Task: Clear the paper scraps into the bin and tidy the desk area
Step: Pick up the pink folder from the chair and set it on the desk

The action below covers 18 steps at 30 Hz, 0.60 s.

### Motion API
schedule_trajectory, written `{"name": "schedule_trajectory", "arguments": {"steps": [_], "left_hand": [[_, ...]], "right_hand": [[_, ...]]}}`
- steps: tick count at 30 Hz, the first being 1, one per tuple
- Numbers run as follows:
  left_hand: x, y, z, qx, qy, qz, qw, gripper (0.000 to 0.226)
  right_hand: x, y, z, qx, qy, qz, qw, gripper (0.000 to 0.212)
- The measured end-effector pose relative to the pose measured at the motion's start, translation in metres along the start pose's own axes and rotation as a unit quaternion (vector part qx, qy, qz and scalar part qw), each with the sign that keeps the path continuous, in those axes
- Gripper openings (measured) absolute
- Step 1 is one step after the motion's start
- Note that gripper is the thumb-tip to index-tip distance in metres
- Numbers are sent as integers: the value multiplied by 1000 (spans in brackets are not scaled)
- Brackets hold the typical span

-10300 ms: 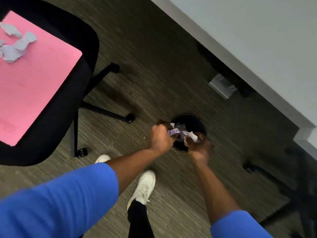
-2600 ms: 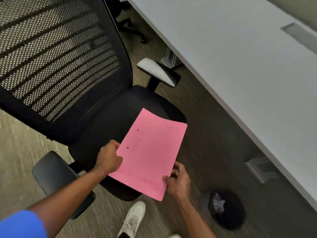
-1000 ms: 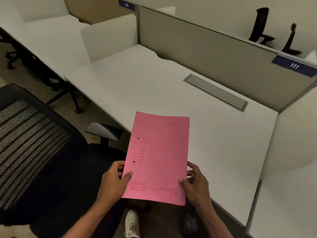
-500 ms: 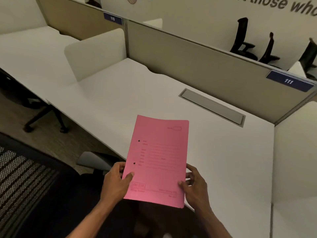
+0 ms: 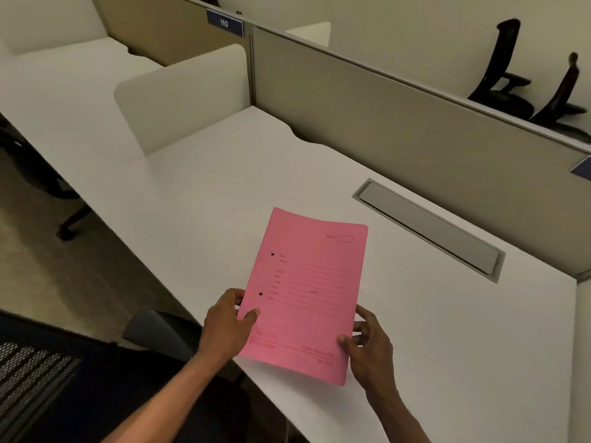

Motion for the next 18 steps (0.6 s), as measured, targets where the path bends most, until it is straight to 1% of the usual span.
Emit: {"name": "schedule_trajectory", "arguments": {"steps": [4, 9, 15, 18], "left_hand": [[47, -35, -17, 25, -9, 8, 1000, 35], [111, -81, -39, 61, -20, 0, 998, 35], [178, -120, -66, 101, -22, -4, 995, 37], [205, -133, -76, 132, -23, -11, 991, 38]], "right_hand": [[64, -7, 1, 13, 12, -6, 1000, 66], [136, -19, 8, 27, 3, -8, 1000, 69], [202, -43, 1, 33, 1, -44, 999, 72], [230, -44, -3, 30, -2, -40, 999, 71]]}}
Point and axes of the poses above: each hand's wrist, its own x-axis towards the middle knuckle, its own z-axis out of the back of the hand, y = z × x, the point moved 9 cm from there along x, towards the middle knuckle, and after that the axes turned 9 degrees about z, right-handed, at the moved point
